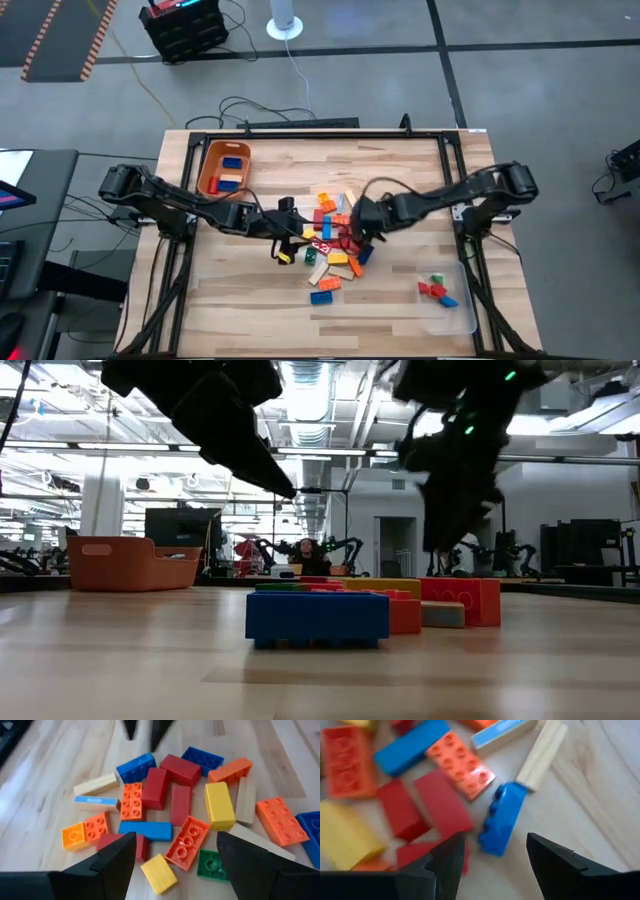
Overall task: Sort blocks by size
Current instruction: Put the large blue game piece into the orange bin, then put the small yellow wooden block into the transparent bin
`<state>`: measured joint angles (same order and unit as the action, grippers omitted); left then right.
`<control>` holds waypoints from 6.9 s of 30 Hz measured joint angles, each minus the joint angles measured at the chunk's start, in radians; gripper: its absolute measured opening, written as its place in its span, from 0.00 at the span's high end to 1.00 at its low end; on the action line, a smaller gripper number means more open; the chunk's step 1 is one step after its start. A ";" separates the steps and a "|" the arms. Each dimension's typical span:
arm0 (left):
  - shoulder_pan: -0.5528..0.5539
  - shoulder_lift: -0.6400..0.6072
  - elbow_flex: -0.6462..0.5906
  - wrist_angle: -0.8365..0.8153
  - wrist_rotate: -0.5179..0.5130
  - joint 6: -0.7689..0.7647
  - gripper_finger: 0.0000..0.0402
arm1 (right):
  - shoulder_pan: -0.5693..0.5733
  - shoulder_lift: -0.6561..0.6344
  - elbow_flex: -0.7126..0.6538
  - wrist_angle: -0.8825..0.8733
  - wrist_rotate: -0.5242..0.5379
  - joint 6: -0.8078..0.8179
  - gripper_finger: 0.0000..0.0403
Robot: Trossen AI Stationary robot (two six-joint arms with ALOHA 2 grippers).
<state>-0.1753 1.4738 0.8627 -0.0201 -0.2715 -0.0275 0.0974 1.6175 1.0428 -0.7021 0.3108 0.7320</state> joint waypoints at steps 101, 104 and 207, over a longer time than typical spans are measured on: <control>-0.020 -0.170 -0.206 0.236 -0.223 0.060 0.79 | 0.134 -0.157 0.000 0.494 0.096 -0.555 0.43; -0.012 -0.256 -0.206 -0.009 -0.479 0.038 0.77 | 0.141 -0.166 -0.002 0.352 0.173 -0.478 0.44; 0.127 0.258 -0.020 0.058 0.087 -0.059 0.67 | 0.224 -0.028 -0.001 0.437 0.211 -0.501 0.44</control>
<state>-0.0483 1.7315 0.8425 0.0377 -0.1849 -0.0860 0.3213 1.5899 1.0419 -0.2648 0.5219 0.2305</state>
